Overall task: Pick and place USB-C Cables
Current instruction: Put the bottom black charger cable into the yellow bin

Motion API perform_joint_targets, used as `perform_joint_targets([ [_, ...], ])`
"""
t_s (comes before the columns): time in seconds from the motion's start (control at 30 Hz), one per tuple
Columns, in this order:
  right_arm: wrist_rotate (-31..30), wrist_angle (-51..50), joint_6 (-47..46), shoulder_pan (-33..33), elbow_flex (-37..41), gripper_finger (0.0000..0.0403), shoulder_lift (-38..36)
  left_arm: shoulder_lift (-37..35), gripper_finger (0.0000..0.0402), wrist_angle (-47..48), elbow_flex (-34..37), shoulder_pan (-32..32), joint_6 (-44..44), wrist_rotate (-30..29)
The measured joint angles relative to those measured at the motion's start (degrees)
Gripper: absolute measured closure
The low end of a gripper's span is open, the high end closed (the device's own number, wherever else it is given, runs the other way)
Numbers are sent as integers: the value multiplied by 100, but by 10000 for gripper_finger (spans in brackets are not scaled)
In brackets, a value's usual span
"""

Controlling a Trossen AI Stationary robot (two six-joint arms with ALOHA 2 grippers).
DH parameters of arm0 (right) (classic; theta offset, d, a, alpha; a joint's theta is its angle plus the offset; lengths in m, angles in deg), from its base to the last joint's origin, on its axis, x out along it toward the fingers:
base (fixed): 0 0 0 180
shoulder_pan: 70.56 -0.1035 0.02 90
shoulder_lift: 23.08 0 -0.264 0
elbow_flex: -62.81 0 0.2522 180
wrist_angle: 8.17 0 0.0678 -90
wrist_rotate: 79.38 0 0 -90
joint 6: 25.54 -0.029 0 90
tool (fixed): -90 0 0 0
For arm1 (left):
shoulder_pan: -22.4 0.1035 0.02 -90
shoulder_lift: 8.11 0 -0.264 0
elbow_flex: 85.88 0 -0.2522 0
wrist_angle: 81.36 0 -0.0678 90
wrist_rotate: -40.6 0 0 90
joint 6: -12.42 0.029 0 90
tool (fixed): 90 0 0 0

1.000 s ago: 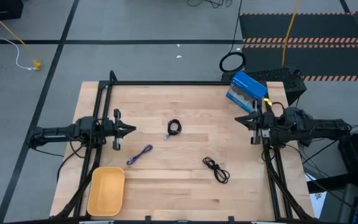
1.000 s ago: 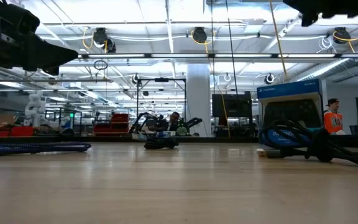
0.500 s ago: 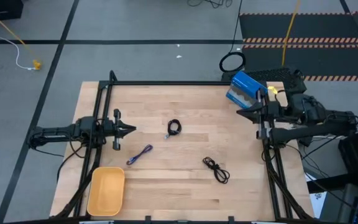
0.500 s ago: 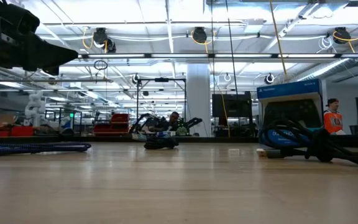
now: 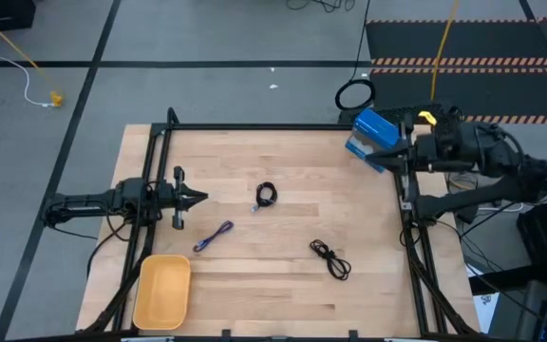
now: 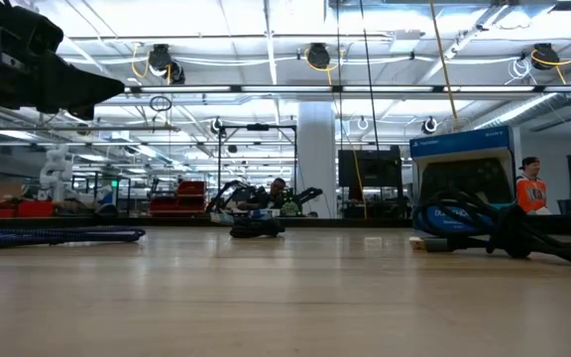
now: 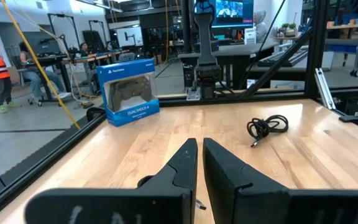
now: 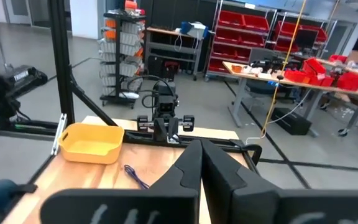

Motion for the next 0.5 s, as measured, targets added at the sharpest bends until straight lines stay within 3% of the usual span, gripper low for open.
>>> perform_joint_targets([
  [0.5, -4, -1844, -773, 0, -2137, 403, 1188, -1, 371, 0, -1, 0, 0, -1],
])
